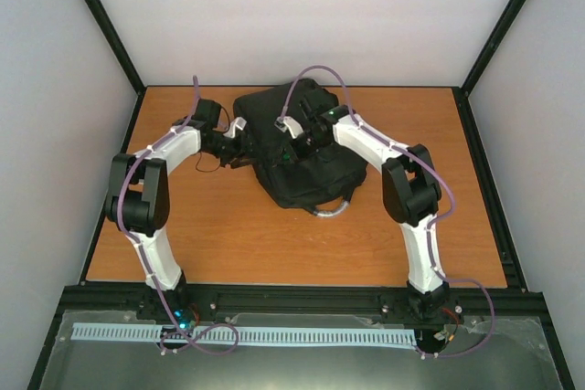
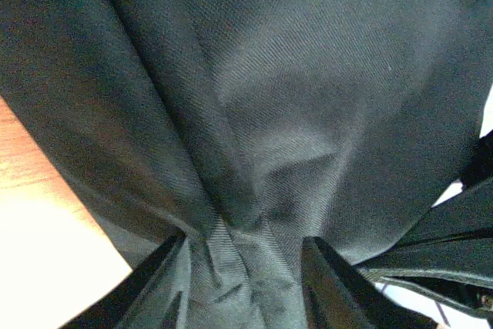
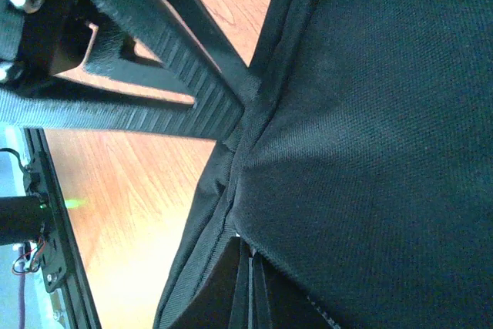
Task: Pack the student bag
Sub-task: Zip the student bag at the center of the board.
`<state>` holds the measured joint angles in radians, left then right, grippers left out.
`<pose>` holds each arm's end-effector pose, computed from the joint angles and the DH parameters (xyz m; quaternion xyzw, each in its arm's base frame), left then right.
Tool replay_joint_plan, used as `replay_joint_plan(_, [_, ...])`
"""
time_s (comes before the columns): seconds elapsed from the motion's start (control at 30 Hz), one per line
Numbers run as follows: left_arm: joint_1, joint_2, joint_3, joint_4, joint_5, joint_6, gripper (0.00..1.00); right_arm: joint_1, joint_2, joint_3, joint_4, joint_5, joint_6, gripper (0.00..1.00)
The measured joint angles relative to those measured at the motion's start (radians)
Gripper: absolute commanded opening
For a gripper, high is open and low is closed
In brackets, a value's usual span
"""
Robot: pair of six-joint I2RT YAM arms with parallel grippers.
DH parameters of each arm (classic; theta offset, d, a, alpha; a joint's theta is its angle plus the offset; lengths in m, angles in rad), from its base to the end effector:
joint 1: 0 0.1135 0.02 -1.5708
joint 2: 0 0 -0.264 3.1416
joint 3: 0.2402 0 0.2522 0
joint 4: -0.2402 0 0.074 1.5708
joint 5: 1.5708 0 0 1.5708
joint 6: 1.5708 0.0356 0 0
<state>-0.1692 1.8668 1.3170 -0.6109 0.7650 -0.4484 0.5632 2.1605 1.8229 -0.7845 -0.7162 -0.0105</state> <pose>0.3674 -0.0878 0.1978 -0.0511 0.9100 -0.4056 0.0689 0.3778 0.2662 0.2175 -0.3331 0.8537 0.3856 0.1072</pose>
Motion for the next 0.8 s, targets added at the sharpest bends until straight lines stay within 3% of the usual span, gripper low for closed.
replay_joint_plan(0.17, [-0.006,-0.028,-0.001,-0.006,0.021,-0.002,0.63,0.0,-0.063,-0.053,0.032,0.002,0.024,0.03])
replay_joint_plan(0.53, [-0.007,-0.042,-0.04,0.057,0.13,-0.065,0.61,0.0,-0.116,-0.068,0.05,0.003,0.06,0.03])
replay_joint_plan(0.63, [-0.01,-0.019,-0.032,0.073,0.155,-0.083,0.56,0.0,-0.116,-0.068,0.053,0.001,0.061,0.03])
replay_joint_plan(0.8, [-0.02,0.03,0.001,0.079,0.175,-0.107,0.29,0.0,-0.116,-0.084,0.063,-0.003,0.06,0.03])
